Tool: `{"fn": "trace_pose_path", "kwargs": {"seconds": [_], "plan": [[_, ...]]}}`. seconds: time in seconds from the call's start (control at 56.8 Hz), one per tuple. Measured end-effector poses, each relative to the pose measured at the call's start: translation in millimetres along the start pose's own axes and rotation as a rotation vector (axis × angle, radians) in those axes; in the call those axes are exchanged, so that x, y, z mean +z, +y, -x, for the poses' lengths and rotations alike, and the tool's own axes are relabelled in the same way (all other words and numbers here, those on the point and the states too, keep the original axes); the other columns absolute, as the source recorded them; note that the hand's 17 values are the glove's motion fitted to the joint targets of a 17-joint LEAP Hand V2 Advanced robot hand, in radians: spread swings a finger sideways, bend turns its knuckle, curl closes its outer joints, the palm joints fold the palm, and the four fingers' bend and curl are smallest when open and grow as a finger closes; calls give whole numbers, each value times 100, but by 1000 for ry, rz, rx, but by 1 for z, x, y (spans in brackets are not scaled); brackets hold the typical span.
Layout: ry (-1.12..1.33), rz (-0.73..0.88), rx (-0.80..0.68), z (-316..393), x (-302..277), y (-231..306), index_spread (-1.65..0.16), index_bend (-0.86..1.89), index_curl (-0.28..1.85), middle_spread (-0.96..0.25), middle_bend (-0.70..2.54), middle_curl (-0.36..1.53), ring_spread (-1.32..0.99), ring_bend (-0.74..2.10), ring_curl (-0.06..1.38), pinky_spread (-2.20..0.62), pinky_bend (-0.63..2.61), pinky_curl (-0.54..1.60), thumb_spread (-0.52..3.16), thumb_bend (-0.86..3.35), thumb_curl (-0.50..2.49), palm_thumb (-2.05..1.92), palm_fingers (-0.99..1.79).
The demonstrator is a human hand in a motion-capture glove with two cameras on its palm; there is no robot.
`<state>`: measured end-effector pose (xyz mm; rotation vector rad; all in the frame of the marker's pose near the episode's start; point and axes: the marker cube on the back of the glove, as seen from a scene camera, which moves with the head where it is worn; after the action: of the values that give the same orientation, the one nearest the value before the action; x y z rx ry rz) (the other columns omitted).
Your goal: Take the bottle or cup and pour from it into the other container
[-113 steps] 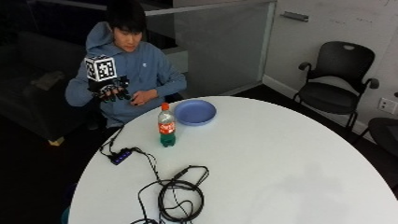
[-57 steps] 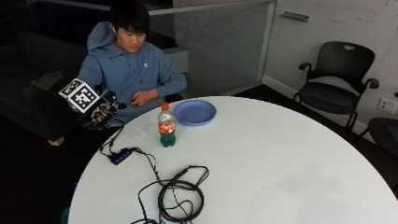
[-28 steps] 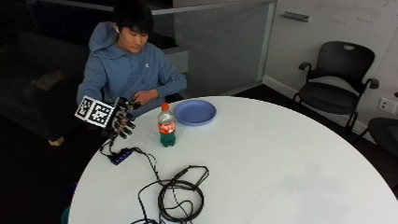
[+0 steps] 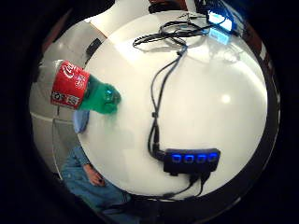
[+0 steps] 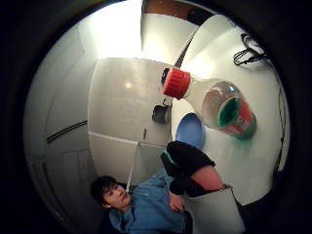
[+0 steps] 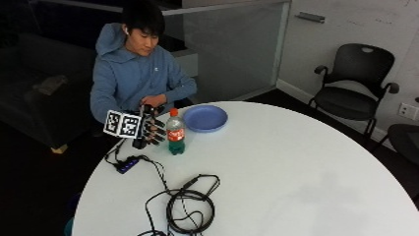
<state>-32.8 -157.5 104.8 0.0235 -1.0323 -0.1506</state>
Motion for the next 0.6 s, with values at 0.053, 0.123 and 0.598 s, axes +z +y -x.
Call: {"fn": "trace_pose_path", "kwargs": {"seconds": [0.053, 0.123, 0.598], "plan": [[-22, 2, -5, 2, 6, -4, -37, 13, 21, -6, 20, 33, -1, 46, 29, 14, 66, 28, 90, -3, 33, 48, 2], [-54, 7, -11, 5, 14, -9, -37, 13, 21, -5, 20, 33, -1, 46, 29, 14, 66, 28, 89, -3, 33, 49, 2], [-332, -45, -45, 17, 62, -37, -37, 12, 19, 3, 20, 33, 10, 54, 30, 21, 76, 29, 86, -2, 34, 56, 14]]}}
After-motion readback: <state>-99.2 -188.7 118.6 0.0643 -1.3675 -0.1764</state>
